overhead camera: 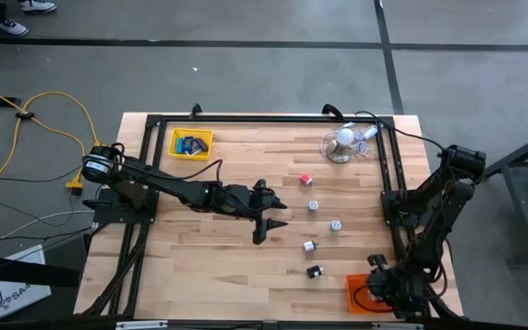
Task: Pick & Place Office items
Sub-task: Put the purple charger adapter into the orange bin, then put the bottom blue charger adapter into the orange bin
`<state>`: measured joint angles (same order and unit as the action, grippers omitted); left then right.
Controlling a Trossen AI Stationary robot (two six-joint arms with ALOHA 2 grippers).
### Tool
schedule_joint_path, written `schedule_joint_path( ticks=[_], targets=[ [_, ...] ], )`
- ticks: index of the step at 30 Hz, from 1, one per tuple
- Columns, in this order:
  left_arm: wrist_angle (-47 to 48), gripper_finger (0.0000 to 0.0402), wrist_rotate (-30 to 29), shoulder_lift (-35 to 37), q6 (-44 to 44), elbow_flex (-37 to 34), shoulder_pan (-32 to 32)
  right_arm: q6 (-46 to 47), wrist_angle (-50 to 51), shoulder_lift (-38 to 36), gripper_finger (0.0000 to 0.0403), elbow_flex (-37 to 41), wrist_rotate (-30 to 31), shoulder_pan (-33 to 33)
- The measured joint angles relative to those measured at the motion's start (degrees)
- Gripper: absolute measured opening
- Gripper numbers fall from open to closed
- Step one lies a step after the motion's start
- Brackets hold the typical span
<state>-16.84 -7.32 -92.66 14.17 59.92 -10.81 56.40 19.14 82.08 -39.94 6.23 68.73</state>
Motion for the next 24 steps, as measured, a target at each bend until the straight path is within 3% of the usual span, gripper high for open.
schedule_joint_path(
  ticks=[13, 24],
  targets=[
    [0.0, 0.0243, 0.0, 0.0, 0.0, 0.0, 0.0, -8.3, -0.5, 0.0, 0.0173, -1.6, -9.7, -7.0],
    [0.0, 0.0243, 0.0, 0.0, 0.0, 0.0, 0.0, -18.4, 5.3, 0.0, 0.0173, -12.4, -9.3, -9.4]
  ],
)
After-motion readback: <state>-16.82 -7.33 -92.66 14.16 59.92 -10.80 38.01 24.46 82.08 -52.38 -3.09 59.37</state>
